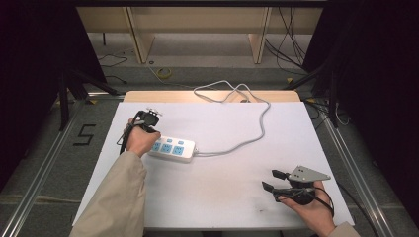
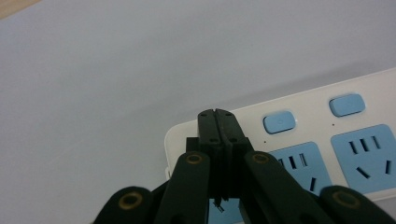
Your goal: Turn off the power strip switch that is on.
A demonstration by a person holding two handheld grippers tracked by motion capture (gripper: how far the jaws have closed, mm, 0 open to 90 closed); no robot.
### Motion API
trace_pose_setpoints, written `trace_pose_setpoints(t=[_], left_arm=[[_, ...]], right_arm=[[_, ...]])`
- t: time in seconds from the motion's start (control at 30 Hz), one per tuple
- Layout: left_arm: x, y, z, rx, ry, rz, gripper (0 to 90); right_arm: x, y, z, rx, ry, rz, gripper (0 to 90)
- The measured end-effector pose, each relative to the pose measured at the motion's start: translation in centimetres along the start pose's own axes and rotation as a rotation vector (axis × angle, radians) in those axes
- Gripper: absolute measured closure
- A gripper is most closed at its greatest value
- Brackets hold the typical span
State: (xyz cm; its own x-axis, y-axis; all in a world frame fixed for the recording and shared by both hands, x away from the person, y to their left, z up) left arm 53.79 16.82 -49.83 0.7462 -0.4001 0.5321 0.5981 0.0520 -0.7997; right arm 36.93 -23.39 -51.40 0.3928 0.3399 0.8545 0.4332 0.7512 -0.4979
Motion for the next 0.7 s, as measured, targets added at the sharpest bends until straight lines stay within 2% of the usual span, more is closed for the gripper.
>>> trace_pose_setpoints(t=[0.13,0.7], left_arm=[[0.05,0.14,0.01,-0.008,-0.003,0.004,89.5],[0.63,0.62,-0.14,0.006,0.016,0.010,89.5]], right_arm=[[0.00,0.00,-0.01,0.001,0.001,0.000,40.8],[-0.02,0.01,0.00,0.002,0.002,0.001,40.8]])
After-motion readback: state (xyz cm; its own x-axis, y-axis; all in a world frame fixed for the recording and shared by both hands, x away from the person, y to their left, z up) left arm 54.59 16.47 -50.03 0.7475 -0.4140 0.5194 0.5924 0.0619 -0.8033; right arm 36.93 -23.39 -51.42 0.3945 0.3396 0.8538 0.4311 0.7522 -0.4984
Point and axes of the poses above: each handheld gripper's, and its own axes: y roughly forward along the jaws, x roughly out of its top, z roughly to its left, the point moved 8 cm from there along y, roughly forward along the jaws, and after that the axes turned 12 degrees about x, right-handed, at the moved point
